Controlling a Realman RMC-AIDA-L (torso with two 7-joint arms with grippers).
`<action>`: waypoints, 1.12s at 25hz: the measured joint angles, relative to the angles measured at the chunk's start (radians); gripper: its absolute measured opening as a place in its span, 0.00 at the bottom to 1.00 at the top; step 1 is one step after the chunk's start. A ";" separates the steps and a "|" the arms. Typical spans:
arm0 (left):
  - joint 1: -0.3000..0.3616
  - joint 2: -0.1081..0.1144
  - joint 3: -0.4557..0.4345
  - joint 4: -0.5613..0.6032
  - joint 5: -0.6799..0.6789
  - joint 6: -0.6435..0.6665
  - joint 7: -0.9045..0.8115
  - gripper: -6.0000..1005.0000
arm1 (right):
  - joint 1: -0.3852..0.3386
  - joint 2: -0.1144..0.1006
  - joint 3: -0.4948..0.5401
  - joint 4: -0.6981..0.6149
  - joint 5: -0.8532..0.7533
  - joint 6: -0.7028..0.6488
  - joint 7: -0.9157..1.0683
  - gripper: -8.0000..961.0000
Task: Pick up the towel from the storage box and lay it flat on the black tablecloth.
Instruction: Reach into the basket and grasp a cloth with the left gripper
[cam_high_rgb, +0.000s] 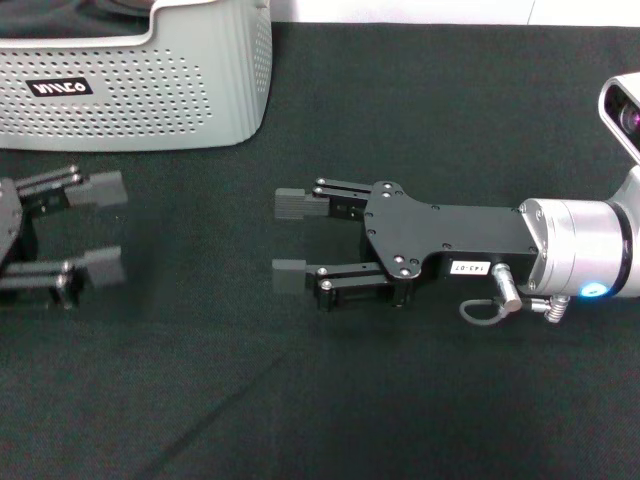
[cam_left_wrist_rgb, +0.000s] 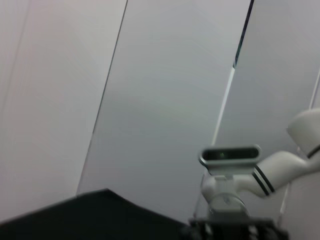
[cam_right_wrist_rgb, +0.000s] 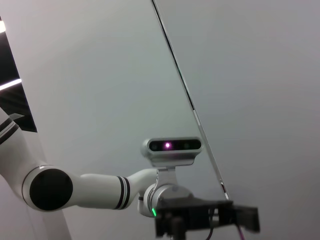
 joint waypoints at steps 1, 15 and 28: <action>-0.008 -0.004 -0.023 0.015 -0.001 -0.003 -0.017 0.80 | -0.002 0.000 0.000 0.000 0.001 0.001 -0.002 0.84; -0.016 -0.256 -0.118 1.155 0.534 -0.603 -0.227 0.73 | -0.096 0.007 0.056 -0.001 0.005 0.081 -0.071 0.84; -0.114 -0.246 0.171 1.025 1.005 -0.955 -0.285 0.71 | -0.171 0.003 0.138 -0.007 0.001 0.071 -0.106 0.84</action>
